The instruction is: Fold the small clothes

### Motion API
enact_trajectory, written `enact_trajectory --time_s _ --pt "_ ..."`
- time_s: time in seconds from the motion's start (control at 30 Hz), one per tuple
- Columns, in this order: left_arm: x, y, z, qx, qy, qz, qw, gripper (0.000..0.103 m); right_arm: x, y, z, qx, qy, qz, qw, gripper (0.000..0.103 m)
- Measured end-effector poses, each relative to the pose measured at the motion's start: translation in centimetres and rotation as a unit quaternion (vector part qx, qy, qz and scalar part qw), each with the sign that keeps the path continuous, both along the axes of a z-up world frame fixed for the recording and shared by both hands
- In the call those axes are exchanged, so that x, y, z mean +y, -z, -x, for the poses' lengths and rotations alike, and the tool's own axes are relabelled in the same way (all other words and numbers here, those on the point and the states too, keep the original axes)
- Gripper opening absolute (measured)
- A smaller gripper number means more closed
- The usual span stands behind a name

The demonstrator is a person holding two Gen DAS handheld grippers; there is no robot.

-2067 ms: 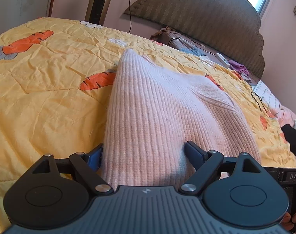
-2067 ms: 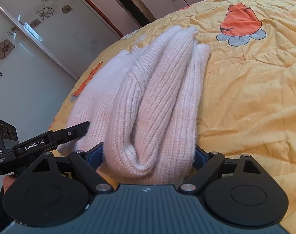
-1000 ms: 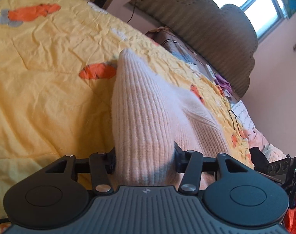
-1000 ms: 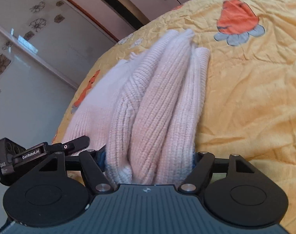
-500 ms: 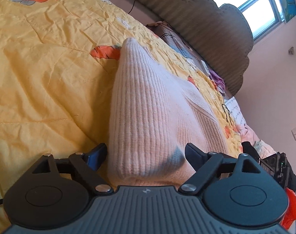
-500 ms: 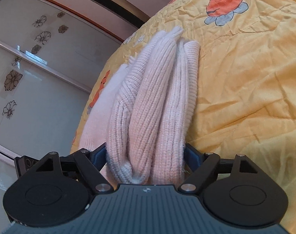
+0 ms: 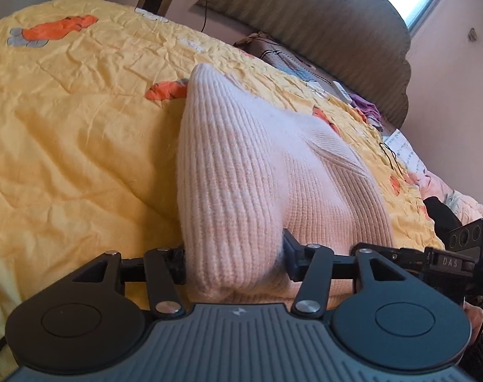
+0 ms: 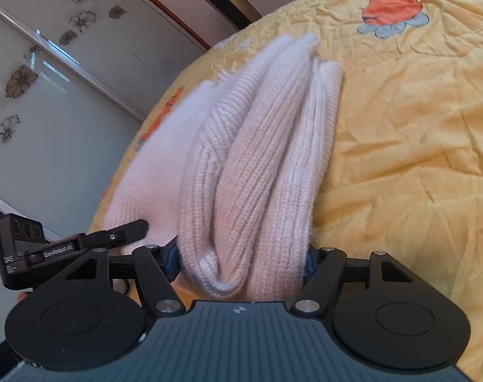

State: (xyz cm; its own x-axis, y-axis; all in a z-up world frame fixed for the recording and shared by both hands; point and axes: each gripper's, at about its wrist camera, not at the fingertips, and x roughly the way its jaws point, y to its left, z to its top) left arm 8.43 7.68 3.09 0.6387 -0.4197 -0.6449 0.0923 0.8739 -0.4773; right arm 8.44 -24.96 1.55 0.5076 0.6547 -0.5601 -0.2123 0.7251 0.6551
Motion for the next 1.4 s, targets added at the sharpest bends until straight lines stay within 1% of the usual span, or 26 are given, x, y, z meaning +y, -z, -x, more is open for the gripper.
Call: enact_trajectory --time_s 0.07,0.1,0.17,0.2,0.23,0.27,0.33,0.37,0.4,0.43,0.53,0.57,0.6,0.67,0.77,0.83,0.87,0.93,0.97,1.0,1.03,1.07,1.1,1.2,1.27,1.4 --pt "0.8 -0.6 0.3 -0.002 -0.007 0.006 1.0000 0.066 -0.4 0.2 0.1 0.005 0.012 -0.019 1.000 0.071" --pt "1.2 -1.3 0.8 -0.014 -0.014 -0.002 0.9998 0.067 -0.5 0.1 0.2 0.013 0.018 -0.023 0.999 0.079" --pt "2.2 -3.5 2.6 -0.071 -0.051 -0.043 0.9953 0.070 -1.0 -0.5 0.5 0.029 0.025 -0.024 0.999 0.081" --pt "2.6 -4.6 3.6 -0.101 -0.070 -0.067 0.9901 0.073 -1.4 -1.0 0.8 0.031 0.033 -0.025 0.999 0.082" --pt "2.8 -5.7 4.6 -0.129 -0.085 -0.090 0.9839 0.082 -2.0 -1.9 1.7 0.020 0.052 -0.026 0.998 0.082" --pt "2.7 -6.9 5.8 -0.163 -0.100 -0.118 0.9745 0.084 -2.5 -2.8 2.5 0.004 0.070 -0.025 0.997 0.082" --pt "1.6 -8.3 7.8 -0.210 -0.100 -0.154 0.9605 0.085 -3.2 -5.2 4.6 -0.037 0.096 -0.006 0.995 0.084" --pt "0.8 -8.4 8.5 -0.219 -0.091 -0.162 0.9579 0.087 -3.1 -6.0 5.5 -0.048 0.100 0.010 0.994 0.088" --pt "0.0 -8.2 9.0 -0.220 -0.081 -0.165 0.9581 0.088 -2.7 -6.6 6.5 -0.058 0.103 0.036 0.992 0.096" --pt "-1.1 -7.6 9.3 -0.216 -0.064 -0.165 0.9602 0.088 -1.9 -6.8 7.3 -0.063 0.100 0.060 0.991 0.100" --pt "-4.0 -5.2 9.4 -0.175 -0.024 -0.170 0.9695 0.088 1.2 -5.9 8.9 -0.065 0.087 0.136 0.985 0.098" --pt "-4.9 -4.2 9.5 -0.173 -0.011 -0.170 0.9701 0.088 2.2 -5.3 9.1 -0.059 0.082 0.161 0.982 0.098" --pt "-5.6 -3.4 9.6 -0.180 -0.009 -0.178 0.9674 0.088 3.0 -4.7 9.2 -0.053 0.081 0.184 0.978 0.099" --pt "-6.7 -1.9 9.6 -0.180 -0.025 -0.201 0.9624 0.088 4.4 -3.5 9.4 -0.045 0.082 0.223 0.970 0.099" --pt "-7.1 0.0 9.9 -0.177 -0.051 -0.213 0.9597 0.088 6.0 -1.5 9.6 -0.061 0.091 0.284 0.953 0.101" --pt "-6.9 0.8 9.8 -0.161 -0.051 -0.214 0.9620 0.088 6.4 -0.3 9.6 -0.064 0.101 0.303 0.945 0.103" --pt "-6.8 1.1 9.8 -0.148 -0.060 -0.218 0.9627 0.088 6.9 0.0 10.1 -0.083 0.106 0.315 0.940 0.102" --pt "-6.2 1.2 10.0 -0.141 -0.071 -0.206 0.9658 0.088 7.6 0.5 10.6 -0.097 0.114 0.336 0.930 0.102" --pt "-5.9 1.3 9.9 -0.127 -0.077 -0.205 0.9675 0.090 7.8 0.6 10.8 -0.100 0.121 0.342 0.927 0.102" --pt "-5.8 1.6 9.4 -0.101 -0.080 -0.210 0.9693 0.092 7.9 0.7 10.9 -0.102 0.129 0.341 0.925 0.102" --pt "-5.7 2.0 8.7 -0.068 -0.078 -0.211 0.9719 0.098 7.9 0.7 11.0 -0.104 0.136 0.339 0.925 0.102" --pt "-5.7 2.1 8.5 -0.066 -0.067 -0.217 0.9715 0.103 7.9 0.7 10.9 -0.104 0.140 0.339 0.924 0.102" --pt "-5.8 2.2 8.4 -0.063 -0.061 -0.218 0.9719 0.103 7.9 0.7 10.9 -0.102 0.144 0.338 0.924 0.102" --pt "-6.3 2.5 8.4 -0.060 -0.054 -0.241 0.9672 0.103 8.2 0.7 10.5 -0.096 0.159 0.339 0.922 0.103" --pt "-6.3 2.5 8.5 -0.062 -0.055 -0.239 0.9676 0.103 8.3 1.0 10.4 -0.100 0.163 0.341 0.920 0.103" --pt "-6.1 2.4 8.7 -0.064 -0.056 -0.232 0.9689 0.103 8.1 1.1 10.4 -0.101 0.163 0.336 0.922 0.102"
